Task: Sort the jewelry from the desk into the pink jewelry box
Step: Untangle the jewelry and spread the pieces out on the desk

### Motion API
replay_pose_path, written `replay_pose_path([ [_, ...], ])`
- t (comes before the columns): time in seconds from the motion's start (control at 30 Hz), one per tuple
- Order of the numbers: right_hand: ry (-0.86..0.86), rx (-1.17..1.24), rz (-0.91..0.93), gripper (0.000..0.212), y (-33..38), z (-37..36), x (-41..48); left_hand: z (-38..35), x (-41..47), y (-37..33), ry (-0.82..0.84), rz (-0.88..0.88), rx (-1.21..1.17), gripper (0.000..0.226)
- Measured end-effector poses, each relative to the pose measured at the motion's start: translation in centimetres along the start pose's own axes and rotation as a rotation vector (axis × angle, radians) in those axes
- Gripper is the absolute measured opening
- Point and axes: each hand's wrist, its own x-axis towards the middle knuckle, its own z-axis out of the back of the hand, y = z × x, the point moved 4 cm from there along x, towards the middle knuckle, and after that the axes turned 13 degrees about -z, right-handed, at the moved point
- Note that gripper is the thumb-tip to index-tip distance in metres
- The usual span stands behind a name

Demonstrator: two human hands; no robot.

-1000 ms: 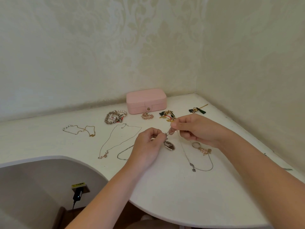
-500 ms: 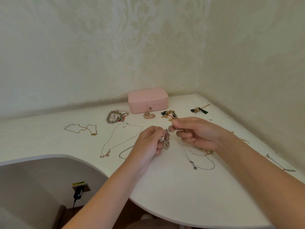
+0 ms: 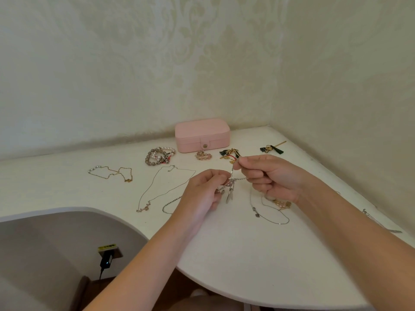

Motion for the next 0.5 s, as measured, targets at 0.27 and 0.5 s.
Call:
replay_pose_path([
  [0.27,-0.040,-0.035,0.047,0.019,0.5,0.6,-0.5,-0.2,-0.1,0.0,0.113,-0.057,0.089,0.010],
  [0.5,-0.005,-0.079,0.053,0.021,0.8,1.0,-1.0,-0.3,-0.2,-0.5,0.130,-0.162,0.104,0.012],
])
